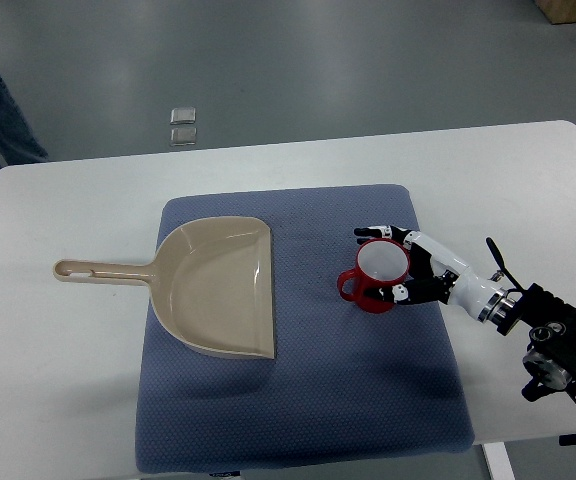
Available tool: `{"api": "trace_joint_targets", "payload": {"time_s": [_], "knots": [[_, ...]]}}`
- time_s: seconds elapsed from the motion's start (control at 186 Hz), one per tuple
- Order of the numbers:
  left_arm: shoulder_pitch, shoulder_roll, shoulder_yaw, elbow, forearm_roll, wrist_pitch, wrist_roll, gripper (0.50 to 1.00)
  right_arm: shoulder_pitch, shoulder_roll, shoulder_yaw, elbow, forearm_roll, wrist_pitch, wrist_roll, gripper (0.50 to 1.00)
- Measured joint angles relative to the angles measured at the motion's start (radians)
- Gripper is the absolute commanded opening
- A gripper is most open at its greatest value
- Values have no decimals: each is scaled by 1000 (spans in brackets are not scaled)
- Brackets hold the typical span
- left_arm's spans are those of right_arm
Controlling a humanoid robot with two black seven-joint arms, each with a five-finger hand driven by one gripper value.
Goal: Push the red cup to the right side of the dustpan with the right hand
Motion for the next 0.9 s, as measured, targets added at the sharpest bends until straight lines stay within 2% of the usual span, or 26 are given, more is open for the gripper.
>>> {"api": "trace_joint_targets", "payload": {"time_s": [0.902], "knots": [[1,0,-2,-1,0,0,6,1000,3,0,0,-17,3,1,14,924]]}}
